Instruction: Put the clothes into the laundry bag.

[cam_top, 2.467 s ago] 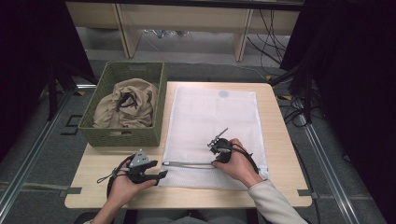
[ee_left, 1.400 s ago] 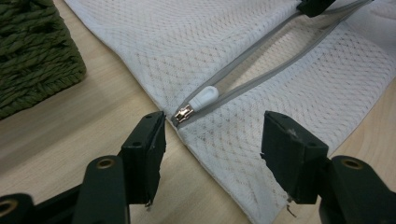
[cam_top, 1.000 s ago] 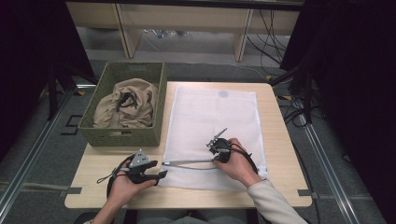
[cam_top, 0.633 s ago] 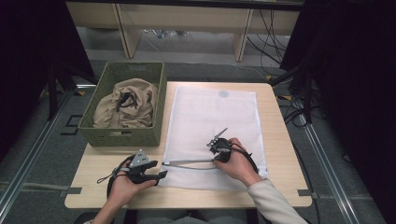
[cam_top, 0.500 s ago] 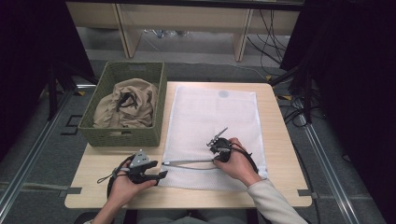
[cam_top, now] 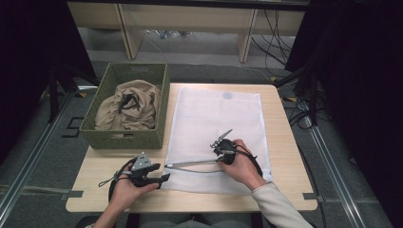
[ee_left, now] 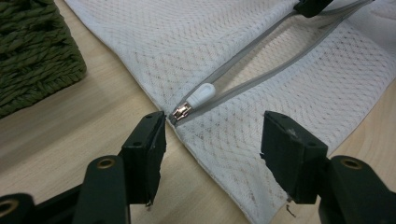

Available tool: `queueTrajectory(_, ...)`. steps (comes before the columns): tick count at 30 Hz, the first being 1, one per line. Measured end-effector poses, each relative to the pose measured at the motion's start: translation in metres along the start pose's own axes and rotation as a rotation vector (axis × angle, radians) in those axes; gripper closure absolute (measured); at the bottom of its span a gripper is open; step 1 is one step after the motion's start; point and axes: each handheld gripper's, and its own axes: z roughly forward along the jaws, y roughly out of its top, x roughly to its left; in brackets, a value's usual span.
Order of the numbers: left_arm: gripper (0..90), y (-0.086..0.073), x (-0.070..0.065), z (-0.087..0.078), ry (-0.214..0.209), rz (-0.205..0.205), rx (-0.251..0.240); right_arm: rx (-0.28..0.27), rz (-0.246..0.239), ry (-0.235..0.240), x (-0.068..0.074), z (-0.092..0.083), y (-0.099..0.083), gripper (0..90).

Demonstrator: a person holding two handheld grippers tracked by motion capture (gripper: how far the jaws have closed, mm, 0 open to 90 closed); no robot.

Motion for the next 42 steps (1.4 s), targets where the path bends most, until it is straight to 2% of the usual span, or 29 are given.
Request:
queueTrajectory(1,40.4,0.0,0.0,0.0,0.002,0.005,0.003,-0.014,-0.023,-0.008,-0.001,-0.001,0.0,89.6)
queueTrajectory(7,40.4,0.0,0.0,-0.001,0.004,-0.002,-0.012,-0.034,-0.012,-0.028,0.0,-0.008,0.001,89.9)
queueTrajectory(8,40.6,0.001,-0.001,-0.001,-0.005,-0.026,-0.017,-0.052,-0.003,-0.043,0.0,-0.011,0.001,89.9)
queueTrajectory(10,41.0,0.002,0.0,-0.004,0.006,-0.005,-0.028,-0.098,0.015,-0.066,0.001,-0.017,0.003,89.9)
queueTrajectory(11,41.2,0.004,0.0,-0.006,0.016,0.001,-0.045,-0.156,0.0,-0.111,0.0,-0.022,0.003,89.9)
queueTrajectory(12,41.4,0.004,0.0,-0.006,0.016,0.001,-0.045,-0.156,0.0,-0.111,0.0,-0.022,0.003,89.9)
queueTrajectory(13,41.4,0.005,-0.001,-0.007,0.017,-0.014,-0.064,-0.189,0.026,-0.125,0.002,-0.025,0.004,90.0)
queueTrajectory(15,42.3,0.008,-0.002,-0.01,0.02,-0.006,-0.099,-0.263,0.029,-0.176,0.005,-0.037,0.006,90.0)
queueTrajectory(16,42.3,0.009,-0.003,-0.011,0.016,-0.005,-0.129,-0.263,0.029,-0.176,0.005,-0.037,0.006,90.0)
queueTrajectory(17,43.1,0.011,-0.003,-0.013,0.02,0.011,-0.15,-0.286,0.019,-0.195,0.005,-0.04,0.007,89.9)
queueTrajectory(18,43.3,0.016,-0.005,-0.016,0.016,0.031,-0.201,-0.317,0.014,-0.227,0.009,-0.046,0.011,89.9)
queueTrajectory(20,41.7,0.018,-0.005,-0.018,0.014,0.036,-0.213,-0.325,0.001,-0.235,0.01,-0.048,0.013,89.9)
queueTrajectory(21,41.2,0.021,-0.005,-0.021,-0.004,0.032,-0.248,-0.346,0.008,-0.237,0.014,-0.053,0.018,89.9)
queueTrajectory(23,41.1,0.024,-0.004,-0.024,-0.016,0.038,-0.265,-0.355,-0.006,-0.253,0.014,-0.054,0.02,89.9)
queueTrajectory(24,40.2,0.026,-0.004,-0.025,-0.016,0.042,-0.273,-0.378,0.001,-0.276,0.017,-0.058,0.025,89.9)
queueTrajectory(27,36.9,0.034,-0.001,-0.031,-0.006,0.057,-0.295,-0.402,-0.006,-0.283,0.017,-0.061,0.031,89.9)
queueTrajectory(32,33.0,0.053,0.005,-0.041,0.033,0.075,-0.345,-0.428,0.011,-0.293,0.019,-0.067,0.035,89.9)
queueTrajectory(33,32.2,0.06,0.008,-0.044,0.053,0.084,-0.357,-0.433,0.017,-0.291,0.019,-0.067,0.036,89.9)
queueTrajectory(34,31.4,0.06,0.008,-0.044,0.053,0.084,-0.357,-0.433,0.017,-0.291,0.019,-0.067,0.036,89.9)
queueTrajectory(35,31.4,0.063,0.008,-0.046,0.065,0.081,-0.36,-0.438,-0.006,-0.3,0.018,-0.069,0.035,89.9)
queueTrajectory(36,30.7,0.066,0.01,-0.047,0.076,0.091,-0.363,-0.438,-0.008,-0.299,0.018,-0.071,0.036,89.9)
queueTrajectory(37,30.3,0.069,0.011,-0.047,0.082,0.089,-0.375,-0.436,-0.003,-0.304,0.019,-0.071,0.036,89.9)
queueTrajectory(38,29.1,0.073,0.015,-0.049,0.106,0.1,-0.371,-0.447,0.004,-0.306,0.019,-0.073,0.036,89.9)
queueTrajectory(39,28.6,0.073,0.015,-0.049,0.106,0.1,-0.371,-0.447,0.004,-0.306,0.019,-0.073,0.036,89.9)
queueTrajectory(41,26.7,0.08,0.022,-0.051,0.14,0.113,-0.365,-0.451,0.02,-0.309,0.018,-0.075,0.035,89.9)
queueTrajectory(42,25.8,0.08,0.022,-0.051,0.14,0.113,-0.365,-0.447,0.002,-0.309,0.017,-0.075,0.034,89.9)
